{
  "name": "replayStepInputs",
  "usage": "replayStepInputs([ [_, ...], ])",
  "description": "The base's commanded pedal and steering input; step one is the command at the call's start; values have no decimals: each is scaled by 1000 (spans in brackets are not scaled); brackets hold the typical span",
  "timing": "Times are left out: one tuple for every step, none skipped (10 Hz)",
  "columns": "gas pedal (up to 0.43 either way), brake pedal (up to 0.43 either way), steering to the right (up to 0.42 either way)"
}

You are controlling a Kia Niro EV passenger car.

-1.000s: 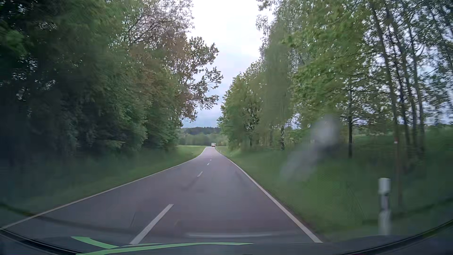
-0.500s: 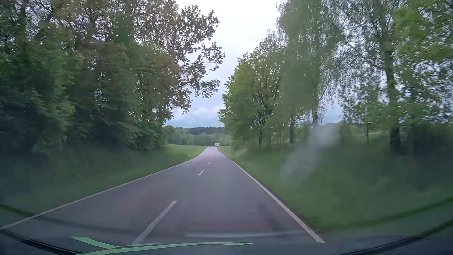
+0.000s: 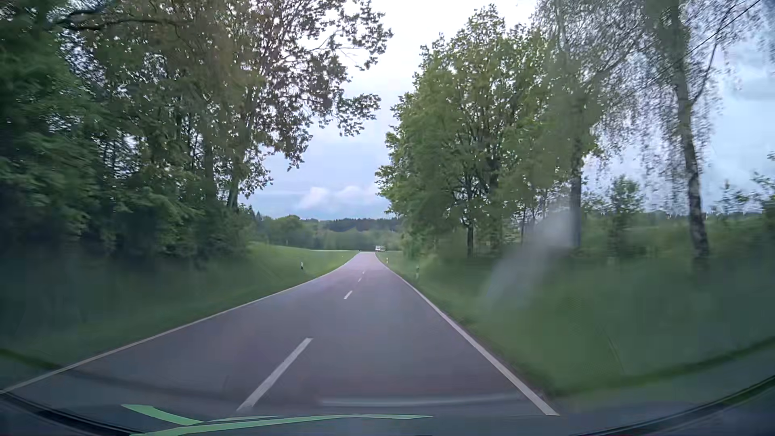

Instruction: Follow the waypoints while adhering to traffic rules and regulations

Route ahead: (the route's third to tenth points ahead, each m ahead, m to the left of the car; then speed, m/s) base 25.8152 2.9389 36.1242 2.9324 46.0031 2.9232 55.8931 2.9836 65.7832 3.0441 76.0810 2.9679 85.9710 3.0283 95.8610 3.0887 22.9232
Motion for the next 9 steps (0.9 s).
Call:
replayStepInputs([
  [20, 0, -6],
  [28, 0, -6],
  [28, 0, -6],
  [28, 0, -6],
  [28, 0, -6],
  [39, 0, -6],
  [39, 0, -6],
  [39, 0, -6],
  [39, 0, -4],
])
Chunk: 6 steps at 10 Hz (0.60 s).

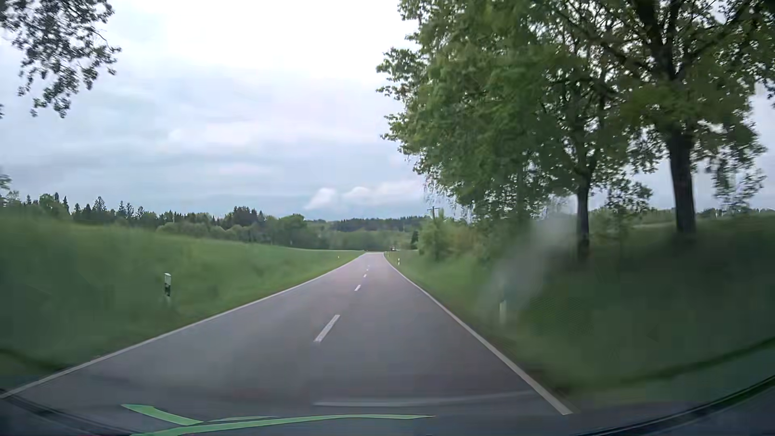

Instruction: Follow the waypoints while adhering to traffic rules and regulations

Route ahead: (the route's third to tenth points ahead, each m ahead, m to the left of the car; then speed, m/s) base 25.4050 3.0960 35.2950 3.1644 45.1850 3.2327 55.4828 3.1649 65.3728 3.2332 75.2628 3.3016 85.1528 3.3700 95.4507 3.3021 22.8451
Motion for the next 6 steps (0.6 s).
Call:
replayStepInputs([
  [39, 0, -1],
  [39, 0, 0],
  [39, 0, 1],
  [39, 0, 0],
  [47, 0, 1],
  [47, 0, 0],
])
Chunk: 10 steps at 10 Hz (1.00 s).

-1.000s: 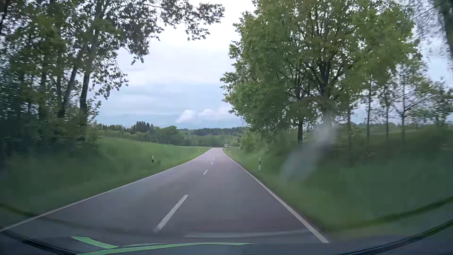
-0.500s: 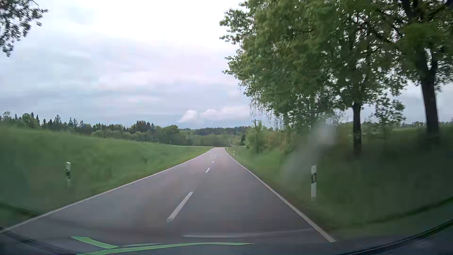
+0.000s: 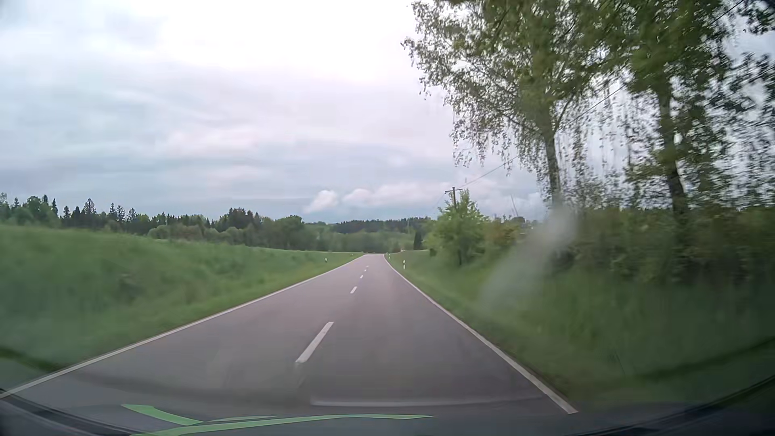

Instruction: Follow the waypoints while adhering to traffic rules and regulations

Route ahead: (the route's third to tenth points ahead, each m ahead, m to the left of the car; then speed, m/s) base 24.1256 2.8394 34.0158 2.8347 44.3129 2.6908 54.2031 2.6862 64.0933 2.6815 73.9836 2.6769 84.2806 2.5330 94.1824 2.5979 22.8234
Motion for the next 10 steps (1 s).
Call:
replayStepInputs([
  [47, 0, 0],
  [47, 0, -1],
  [47, 0, -3],
  [47, 0, -7],
  [39, 0, -6],
  [28, 0, -6],
  [0, 0, -6],
  [0, 0, -6],
  [0, 0, -6],
  [0, 0, -5],
])
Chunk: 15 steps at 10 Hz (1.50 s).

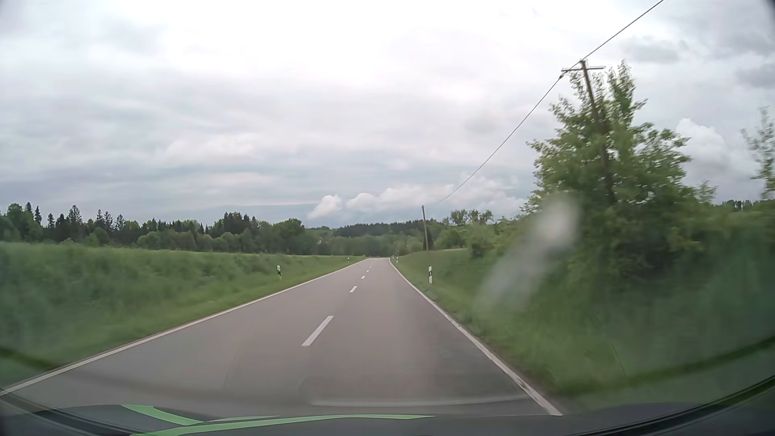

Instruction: Follow the waypoints while adhering to traffic rules and regulations

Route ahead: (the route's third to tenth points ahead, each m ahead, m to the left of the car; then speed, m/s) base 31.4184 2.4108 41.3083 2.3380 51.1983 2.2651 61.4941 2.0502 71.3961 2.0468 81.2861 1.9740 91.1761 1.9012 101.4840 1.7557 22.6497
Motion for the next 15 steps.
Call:
replayStepInputs([
  [0, 0, -5],
  [0, 0, -4],
  [0, 0, -4],
  [0, 0, -4],
  [0, 0, -4],
  [0, 0, -4],
  [0, 0, -4],
  [0, 0, -4],
  [0, 0, -4],
  [0, 0, -4],
  [0, 0, -4],
  [0, 0, -3],
  [0, 0, -3],
  [0, 0, -2],
  [0, 0, -2],
])
